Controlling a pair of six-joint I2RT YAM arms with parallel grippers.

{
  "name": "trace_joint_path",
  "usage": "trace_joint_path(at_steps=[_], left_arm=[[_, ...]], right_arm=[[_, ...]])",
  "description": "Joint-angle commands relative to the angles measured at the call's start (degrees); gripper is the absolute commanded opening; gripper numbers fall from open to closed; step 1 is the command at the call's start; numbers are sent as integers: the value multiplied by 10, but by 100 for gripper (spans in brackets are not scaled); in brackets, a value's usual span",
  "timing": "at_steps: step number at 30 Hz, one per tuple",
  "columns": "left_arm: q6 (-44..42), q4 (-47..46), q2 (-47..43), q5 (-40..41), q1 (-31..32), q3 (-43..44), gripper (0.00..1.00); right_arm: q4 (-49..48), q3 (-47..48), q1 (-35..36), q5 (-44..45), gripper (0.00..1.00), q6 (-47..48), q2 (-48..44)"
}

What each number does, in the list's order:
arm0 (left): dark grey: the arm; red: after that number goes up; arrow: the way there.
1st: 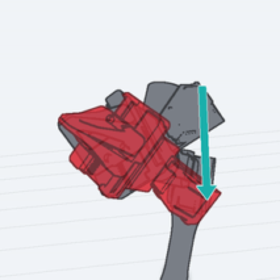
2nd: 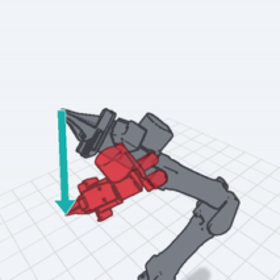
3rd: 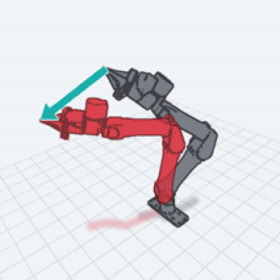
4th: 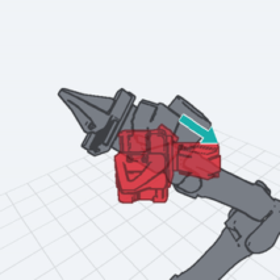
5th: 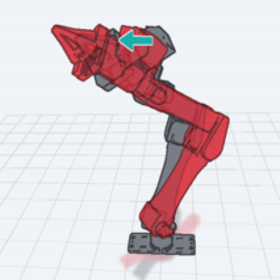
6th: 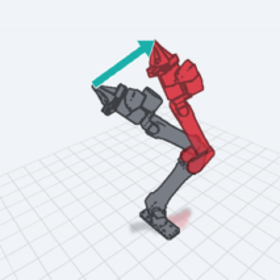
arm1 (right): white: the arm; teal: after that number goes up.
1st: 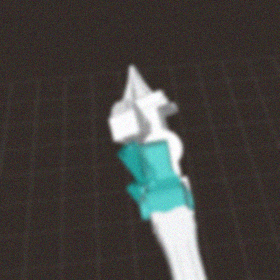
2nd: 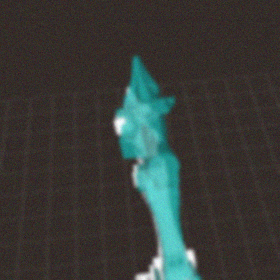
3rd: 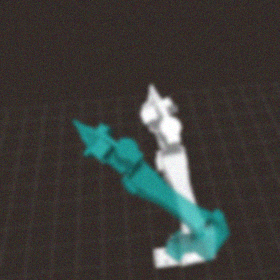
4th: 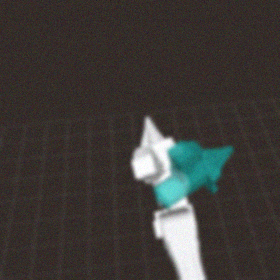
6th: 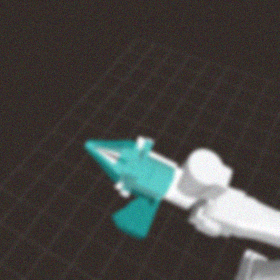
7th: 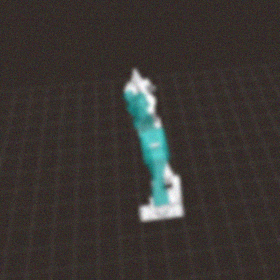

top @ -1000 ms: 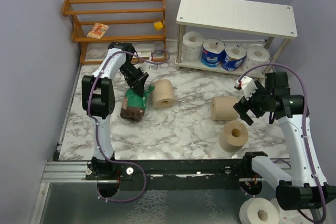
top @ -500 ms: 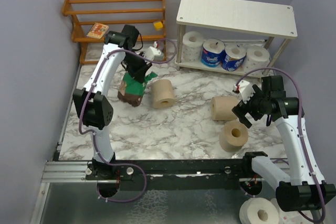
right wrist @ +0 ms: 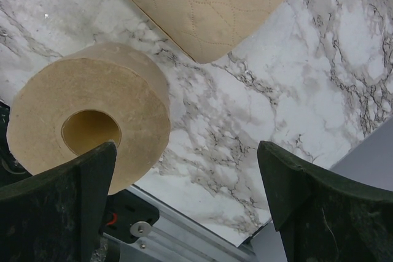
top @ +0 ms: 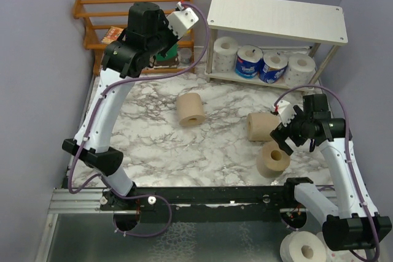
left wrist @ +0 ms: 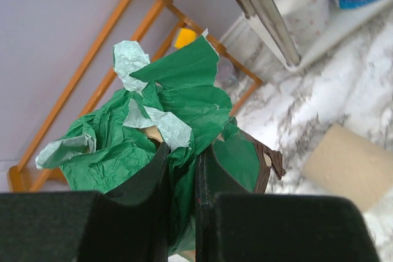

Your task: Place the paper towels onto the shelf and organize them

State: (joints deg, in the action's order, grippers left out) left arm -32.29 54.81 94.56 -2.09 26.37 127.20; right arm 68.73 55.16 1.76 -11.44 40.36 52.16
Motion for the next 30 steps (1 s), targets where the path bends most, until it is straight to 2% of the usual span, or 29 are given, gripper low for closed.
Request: trace_joint_path(at_steps=[1,5,11,15,22,26,30], left_arm=[[56,-206,-3,77,21,-46,0],[46,-302,0,76,42,-76,0],[-2,-315,64,117,96,14,0],[-72,-352,84,170,130,47,0],[-117,-378,138,173,148,129,0],[-157,-433,162,191,158,132,0],[-162,-468,198,187,158,137,0]], right_arm=[[-47,-17,-3,-1,100,-5,-1],[-70,-35,-3,-4,100,-13,6],[-82,-52,-3,-23,100,-18,8],[-85,-63,-3,-27,100,-13,9],[-85,-77,-3,-39,100,-5,6],[-82,-83,-3,-30,100,5,5],[-73,-76,-3,-27,100,23,10]])
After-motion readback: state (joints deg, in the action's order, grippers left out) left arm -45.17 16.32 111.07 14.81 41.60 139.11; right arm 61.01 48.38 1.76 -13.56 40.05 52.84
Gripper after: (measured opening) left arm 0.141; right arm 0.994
